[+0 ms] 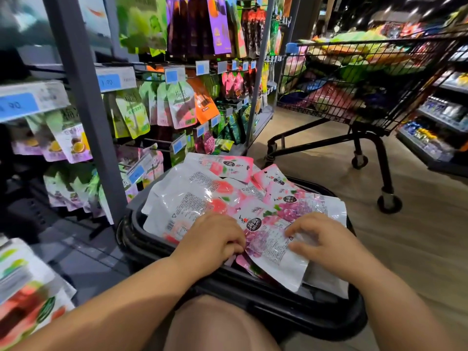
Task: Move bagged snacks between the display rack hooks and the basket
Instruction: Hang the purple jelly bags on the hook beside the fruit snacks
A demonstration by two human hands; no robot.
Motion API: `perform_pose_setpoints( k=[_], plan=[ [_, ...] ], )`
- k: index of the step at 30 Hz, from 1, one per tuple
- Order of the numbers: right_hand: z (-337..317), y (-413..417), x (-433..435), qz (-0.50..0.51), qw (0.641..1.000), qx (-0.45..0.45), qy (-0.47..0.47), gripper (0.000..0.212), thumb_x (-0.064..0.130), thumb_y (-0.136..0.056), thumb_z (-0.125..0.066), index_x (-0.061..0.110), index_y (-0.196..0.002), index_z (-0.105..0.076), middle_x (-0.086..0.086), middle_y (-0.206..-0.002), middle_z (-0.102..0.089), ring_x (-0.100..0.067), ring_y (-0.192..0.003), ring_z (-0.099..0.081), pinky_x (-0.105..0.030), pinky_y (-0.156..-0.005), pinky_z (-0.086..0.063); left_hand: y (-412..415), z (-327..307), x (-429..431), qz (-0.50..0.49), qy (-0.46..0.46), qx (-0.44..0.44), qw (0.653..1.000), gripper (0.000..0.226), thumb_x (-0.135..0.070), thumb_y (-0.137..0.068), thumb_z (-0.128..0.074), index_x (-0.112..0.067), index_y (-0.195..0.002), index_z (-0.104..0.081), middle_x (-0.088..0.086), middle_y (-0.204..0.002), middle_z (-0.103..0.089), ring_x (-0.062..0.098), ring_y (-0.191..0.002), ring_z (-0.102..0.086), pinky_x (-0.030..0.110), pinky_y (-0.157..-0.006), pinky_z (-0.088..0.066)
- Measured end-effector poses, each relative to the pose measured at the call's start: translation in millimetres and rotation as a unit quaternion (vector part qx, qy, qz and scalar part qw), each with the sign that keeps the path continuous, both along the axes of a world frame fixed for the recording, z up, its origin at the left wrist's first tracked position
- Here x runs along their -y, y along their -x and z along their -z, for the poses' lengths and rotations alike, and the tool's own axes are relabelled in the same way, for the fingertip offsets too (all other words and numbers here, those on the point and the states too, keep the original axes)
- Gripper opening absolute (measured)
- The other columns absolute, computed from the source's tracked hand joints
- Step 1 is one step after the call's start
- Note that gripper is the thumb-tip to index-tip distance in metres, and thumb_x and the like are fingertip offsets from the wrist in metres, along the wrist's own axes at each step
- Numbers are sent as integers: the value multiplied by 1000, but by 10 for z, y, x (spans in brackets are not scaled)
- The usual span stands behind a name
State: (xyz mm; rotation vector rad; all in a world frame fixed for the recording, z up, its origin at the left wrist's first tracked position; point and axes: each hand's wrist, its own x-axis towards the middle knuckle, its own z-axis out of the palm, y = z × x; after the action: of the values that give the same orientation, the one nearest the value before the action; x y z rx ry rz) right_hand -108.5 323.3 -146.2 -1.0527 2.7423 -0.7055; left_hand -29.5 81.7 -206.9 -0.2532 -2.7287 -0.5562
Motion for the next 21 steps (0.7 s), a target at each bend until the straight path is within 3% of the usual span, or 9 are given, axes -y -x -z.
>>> perform_pose_setpoints(
  k=[4, 7, 9, 13, 15, 18, 20, 21],
  plan=[
    [-61, -131, 112, 2, 1000, -14, -19, 14, 48, -86, -68, 40, -97, -68, 23, -106, -58, 2, -106, -53, -26, -96, -43, 0, -74, -13, -29, -44, 4, 999, 8, -39, -85, -66, -33, -85, -72, -24, -75, -56, 4, -83, -49, 30, -90, -36],
    [-142, -288, 240, -10, 999, -5, -53, 42, 71, -76, -59, 38, -101, -69, 19, -106, -61, 0, -102, -55, -28, -93, -46, -21, -169, -52, -65, -74, 1, 995, 10, -39, -88, -67, -33, -92, -74, -18, -81, -64, 5, -84, -45, 24, -83, -30],
    [-184, -384, 317, -16, 994, -38, -102, 56, 76, -73, -58, 36, -112, -66, 17, -111, -62, -4, -106, -56, -29, -93, -46, -23, -202, -69, -75, -89, 0, 993, 11, -42, -87, -67, -34, -92, -73, -15, -84, -68, 8, -87, -49, 27, -87, -35],
    [-216, -510, 423, 25, 981, -141, -133, 38, 59, -89, -57, 37, -119, -61, 12, -117, -63, -12, -110, -57, -28, -84, -43, -37, -325, -120, -83, -138, -2, 987, 10, -44, -86, -66, -36, -89, -72, -14, -86, -69, 14, -97, -55, 33, -92, -40],
    [-212, -520, 435, 59, 979, -164, -110, 28, 51, -95, -50, 33, -113, -62, 9, -108, -67, -15, -100, -60, -30, -75, -43, -47, -418, -157, -79, -158, -6, 984, 7, -41, -86, -68, -35, -87, -73, -14, -85, -68, 12, -96, -54, 33, -94, -39],
    [-227, -474, 400, 101, 976, -179, -77, 24, 46, -98, -48, 28, -102, -63, 6, -92, -69, -19, -88, -62, -32, -66, -41, -50, -524, -196, -76, -179, -85, 977, 4, -35, -85, -71, -34, -88, -72, -19, -84, -62, 8, -92, -51, 41, -93, -42],
    [-236, -406, 354, 121, 975, -185, -21, 20, 42, -98, -51, 26, -92, -60, 5, -80, -67, -22, -80, -61, -34, -61, -38, -55, -576, -220, -103, -217, -115, 964, 28, -28, -85, -72, -32, -112, -65, -26, -109, -54, 6, -111, -42, 37, -105, -35],
    [-240, -367, 326, 127, 975, -180, 29, 20, 39, -98, -53, 24, -86, -59, 4, -72, -65, -22, -73, -60, -36, -58, -40, -60, -591, -230, -118, -248, -101, 956, 49, -27, -86, -72, -33, -131, -53, -25, -127, -47, 7, -125, -35, 34, -111, -30]
  ],
)
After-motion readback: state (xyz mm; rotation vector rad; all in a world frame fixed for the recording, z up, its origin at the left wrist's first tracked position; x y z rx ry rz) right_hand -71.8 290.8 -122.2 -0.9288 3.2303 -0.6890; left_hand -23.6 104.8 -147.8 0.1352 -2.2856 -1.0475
